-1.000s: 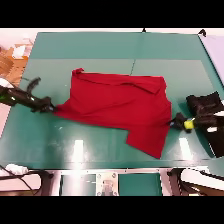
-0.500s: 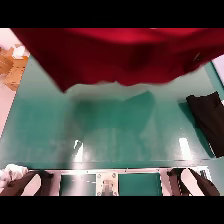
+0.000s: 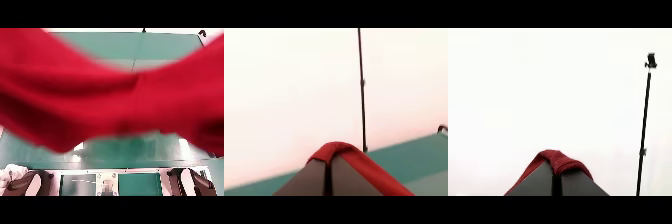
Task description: Fold the shirts.
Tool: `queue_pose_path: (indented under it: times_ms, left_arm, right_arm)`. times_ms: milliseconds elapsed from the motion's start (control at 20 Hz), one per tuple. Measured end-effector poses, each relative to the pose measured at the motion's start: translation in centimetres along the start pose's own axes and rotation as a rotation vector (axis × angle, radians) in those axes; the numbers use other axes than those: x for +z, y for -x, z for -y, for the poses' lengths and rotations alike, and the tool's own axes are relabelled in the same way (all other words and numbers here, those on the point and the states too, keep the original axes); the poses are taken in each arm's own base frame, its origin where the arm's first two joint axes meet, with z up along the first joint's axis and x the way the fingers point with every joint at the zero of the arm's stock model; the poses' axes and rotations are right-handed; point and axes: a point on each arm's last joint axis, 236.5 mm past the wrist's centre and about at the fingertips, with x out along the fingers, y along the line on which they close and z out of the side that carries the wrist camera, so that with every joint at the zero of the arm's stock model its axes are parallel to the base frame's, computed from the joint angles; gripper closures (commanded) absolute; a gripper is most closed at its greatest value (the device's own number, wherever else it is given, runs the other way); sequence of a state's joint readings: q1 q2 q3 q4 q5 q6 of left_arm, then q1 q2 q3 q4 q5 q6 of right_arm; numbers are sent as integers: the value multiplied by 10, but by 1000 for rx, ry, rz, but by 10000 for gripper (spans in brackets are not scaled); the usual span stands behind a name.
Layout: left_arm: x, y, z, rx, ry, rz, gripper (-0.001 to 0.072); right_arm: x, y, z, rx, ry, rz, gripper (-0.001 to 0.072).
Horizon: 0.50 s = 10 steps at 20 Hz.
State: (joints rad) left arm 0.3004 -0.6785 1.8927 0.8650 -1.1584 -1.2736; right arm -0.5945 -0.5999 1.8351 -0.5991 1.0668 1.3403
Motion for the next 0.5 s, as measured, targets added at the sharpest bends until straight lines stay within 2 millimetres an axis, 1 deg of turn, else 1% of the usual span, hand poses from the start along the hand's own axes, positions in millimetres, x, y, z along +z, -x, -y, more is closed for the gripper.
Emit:
queue_pose_path:
  times_ms: [50, 100, 200, 300, 350, 450, 500]
  left_arm:
    - [-22, -10, -11, 13, 27, -64, 683]
    - [-46, -20, -19, 14, 59, -129, 683]
    - [-111, -47, -31, -28, 151, -287, 683]
    - [-181, -74, -38, -99, 256, -421, 683]
    - [-222, -88, -39, -136, 315, -485, 683]
    - [-298, -113, -38, -183, 428, -580, 683]
    - [-340, -126, -38, -187, 477, -632, 683]
  right_arm:
    - [-17, -7, 15, -18, -38, -39, 695]
    - [-44, -16, 36, -42, -91, -103, 695]
    - [-100, -31, 73, -71, -200, -211, 695]
    - [-176, -44, 112, -89, -331, -328, 695]
    - [-213, -48, 132, -108, -393, -373, 695]
    - [-296, -52, 174, -168, -520, -459, 695]
    - [-337, -51, 191, -195, -580, -502, 695]
